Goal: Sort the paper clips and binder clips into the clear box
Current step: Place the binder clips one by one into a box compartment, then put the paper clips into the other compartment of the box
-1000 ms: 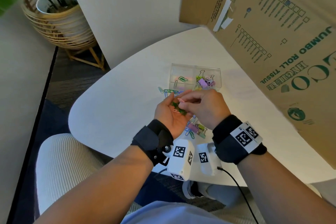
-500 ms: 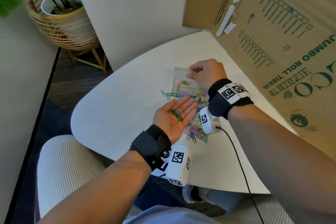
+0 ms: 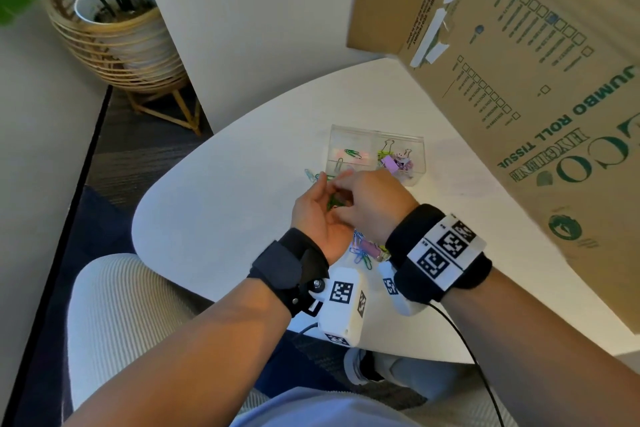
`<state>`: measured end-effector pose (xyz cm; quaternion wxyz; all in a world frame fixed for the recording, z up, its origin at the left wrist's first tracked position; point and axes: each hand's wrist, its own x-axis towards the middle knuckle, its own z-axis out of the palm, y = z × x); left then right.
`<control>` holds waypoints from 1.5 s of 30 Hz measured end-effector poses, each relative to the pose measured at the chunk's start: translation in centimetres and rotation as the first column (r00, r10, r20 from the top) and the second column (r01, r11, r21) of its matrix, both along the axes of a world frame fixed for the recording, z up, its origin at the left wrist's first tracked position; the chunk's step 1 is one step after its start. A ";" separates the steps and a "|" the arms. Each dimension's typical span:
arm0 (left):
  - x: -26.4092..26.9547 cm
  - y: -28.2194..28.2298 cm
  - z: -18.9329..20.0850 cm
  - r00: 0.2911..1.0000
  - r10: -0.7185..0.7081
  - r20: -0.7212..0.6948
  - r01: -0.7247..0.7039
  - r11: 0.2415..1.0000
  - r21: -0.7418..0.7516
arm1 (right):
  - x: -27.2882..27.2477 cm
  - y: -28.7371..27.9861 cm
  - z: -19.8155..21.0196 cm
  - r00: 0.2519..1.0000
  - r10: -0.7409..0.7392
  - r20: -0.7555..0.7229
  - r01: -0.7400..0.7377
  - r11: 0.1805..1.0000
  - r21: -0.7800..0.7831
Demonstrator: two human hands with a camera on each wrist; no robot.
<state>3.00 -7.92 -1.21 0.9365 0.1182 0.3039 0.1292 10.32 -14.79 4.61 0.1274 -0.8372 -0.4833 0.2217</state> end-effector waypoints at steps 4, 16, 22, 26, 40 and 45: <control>-0.2 0.0 -0.3 1.000 -0.028 0.000 0.028 0.999 -0.027 | -1.1 -0.1 -0.5 1.000 0.027 0.017 -0.027 1.000 0.007; 0.0 -0.3 -0.5 1.000 -0.019 0.004 0.019 1.000 0.007 | -0.5 -1.0 -0.9 0.995 -0.095 -0.025 0.097 0.988 0.119; -0.3 -0.2 -0.5 0.999 -0.022 -0.041 0.024 0.999 0.047 | 0.4 -1.3 -2.1 0.738 -0.377 -0.560 0.553 0.814 0.181; -0.5 0.2 -0.6 0.997 -0.010 -0.070 0.012 0.999 0.033 | 2.0 -0.8 -1.4 0.421 -0.323 -0.847 0.750 0.649 0.126; -2.1 2.4 -1.1 0.962 -0.097 -0.255 0.171 0.943 0.286 | 8.5 4.9 -0.4 0.920 -0.375 -0.115 0.386 0.918 0.088; -2.1 3.3 0.4 0.937 -0.103 -0.334 0.300 0.727 0.618 | 8.0 2.4 0.8 0.895 -0.411 -0.173 0.446 0.847 0.291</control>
